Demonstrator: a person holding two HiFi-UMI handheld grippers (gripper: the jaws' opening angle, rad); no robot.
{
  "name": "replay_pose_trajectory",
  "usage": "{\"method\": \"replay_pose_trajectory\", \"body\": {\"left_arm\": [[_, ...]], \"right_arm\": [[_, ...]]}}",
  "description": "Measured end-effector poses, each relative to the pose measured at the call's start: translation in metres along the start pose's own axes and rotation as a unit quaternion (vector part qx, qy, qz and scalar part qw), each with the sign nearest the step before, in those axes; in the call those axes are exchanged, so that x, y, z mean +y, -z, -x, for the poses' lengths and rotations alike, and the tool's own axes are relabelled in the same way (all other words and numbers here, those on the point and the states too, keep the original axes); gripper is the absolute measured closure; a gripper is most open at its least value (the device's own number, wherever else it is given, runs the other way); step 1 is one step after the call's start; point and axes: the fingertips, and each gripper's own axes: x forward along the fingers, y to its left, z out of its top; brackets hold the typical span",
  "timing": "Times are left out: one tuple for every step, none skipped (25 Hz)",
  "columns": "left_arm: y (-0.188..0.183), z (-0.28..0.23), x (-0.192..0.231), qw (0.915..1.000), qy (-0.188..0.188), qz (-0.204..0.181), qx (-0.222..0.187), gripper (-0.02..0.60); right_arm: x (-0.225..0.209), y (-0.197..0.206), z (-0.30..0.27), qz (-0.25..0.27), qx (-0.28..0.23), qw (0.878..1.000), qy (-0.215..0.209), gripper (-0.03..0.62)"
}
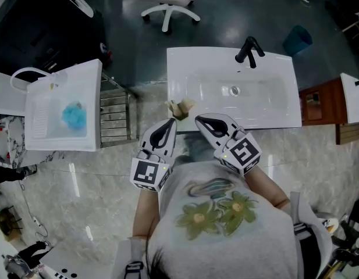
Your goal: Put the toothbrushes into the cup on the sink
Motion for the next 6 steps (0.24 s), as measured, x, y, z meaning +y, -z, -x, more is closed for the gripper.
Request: {"method": "replay_pose_trajectory", "body": {"left_arm": [[0.0006, -0.0002, -0.0005, 1.0, 0.001, 0.0, -0.004, 0.563], [0.0011, -0.0003, -0.0007, 1.0, 0.001, 0.0, -0.005, 0.563], [0.0017, -0.0003, -0.0007, 1.0, 0.001, 0.0, -0.005, 0.563], [0.0024, -0.0003, -0.0007, 1.0, 0.0, 0.001, -0.004, 0.563], [0.0032, -0.0002, -0.0006, 1.0, 0.0, 0.002, -0.003, 0.563], [0.0039, -0.0001, -0.0006, 1.0, 0.0, 0.002, -0.002, 0.563]], "right_arm": [[0.0003, 0.0007, 0.0004, 0.0, 0.001, 1.0, -0.001, 0.553], [0.0008, 0.0015, 0.0007, 0.001, 0.002, 1.0, -0.002, 0.553], [0.0014, 0.0023, 0.0009, 0.002, 0.004, 1.0, -0.004, 0.553], [0.002, 0.003, 0.001, 0.003, 0.005, 1.0, -0.005, 0.553], [0.0026, 0.0038, 0.0011, 0.005, 0.007, 1.0, -0.007, 0.553], [0.0033, 0.0046, 0.0013, 0.006, 0.009, 1.0, -0.009, 0.553]]}}
